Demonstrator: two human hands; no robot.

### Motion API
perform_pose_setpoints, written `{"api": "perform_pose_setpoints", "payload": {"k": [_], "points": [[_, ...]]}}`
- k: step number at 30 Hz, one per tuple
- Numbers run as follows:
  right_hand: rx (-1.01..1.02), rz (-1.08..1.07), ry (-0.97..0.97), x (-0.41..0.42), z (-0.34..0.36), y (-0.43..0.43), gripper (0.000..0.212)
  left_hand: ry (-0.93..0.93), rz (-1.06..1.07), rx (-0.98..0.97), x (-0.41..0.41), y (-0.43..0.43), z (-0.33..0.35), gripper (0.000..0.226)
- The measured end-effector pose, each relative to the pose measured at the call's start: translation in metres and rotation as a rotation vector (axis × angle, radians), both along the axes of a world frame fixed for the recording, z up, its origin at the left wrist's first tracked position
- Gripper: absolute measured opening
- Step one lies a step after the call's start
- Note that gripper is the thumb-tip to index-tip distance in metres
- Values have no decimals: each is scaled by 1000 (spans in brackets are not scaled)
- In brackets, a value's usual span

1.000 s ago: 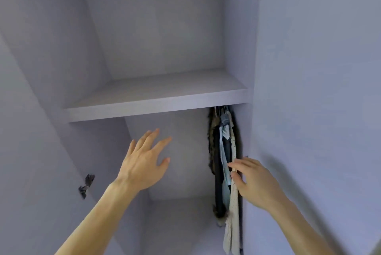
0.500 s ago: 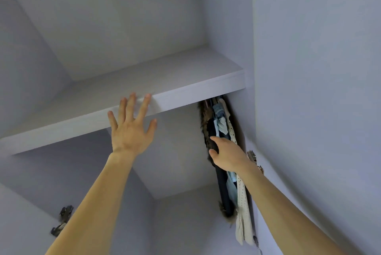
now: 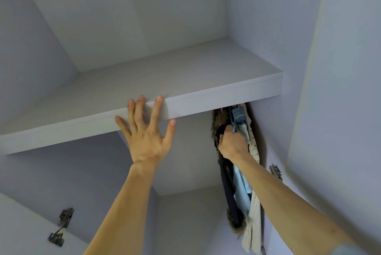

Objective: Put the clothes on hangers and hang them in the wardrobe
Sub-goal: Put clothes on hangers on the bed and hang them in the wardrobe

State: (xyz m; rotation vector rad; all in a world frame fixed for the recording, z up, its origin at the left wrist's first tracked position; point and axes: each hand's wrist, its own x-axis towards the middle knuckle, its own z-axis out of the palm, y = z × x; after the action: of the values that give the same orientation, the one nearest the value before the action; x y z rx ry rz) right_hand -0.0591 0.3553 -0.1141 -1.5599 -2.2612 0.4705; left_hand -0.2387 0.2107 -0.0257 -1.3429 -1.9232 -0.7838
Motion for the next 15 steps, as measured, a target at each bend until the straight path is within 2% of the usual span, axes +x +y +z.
{"api": "perform_pose_setpoints", "payload": {"k": [7,15], "points": [[-87,24,16,-19,-3,7,41,15,14,3,-4,3,-2,68],[-80,94,361,-10,3,-11,21,2,21,-44,-5,3,-2,72]]}}
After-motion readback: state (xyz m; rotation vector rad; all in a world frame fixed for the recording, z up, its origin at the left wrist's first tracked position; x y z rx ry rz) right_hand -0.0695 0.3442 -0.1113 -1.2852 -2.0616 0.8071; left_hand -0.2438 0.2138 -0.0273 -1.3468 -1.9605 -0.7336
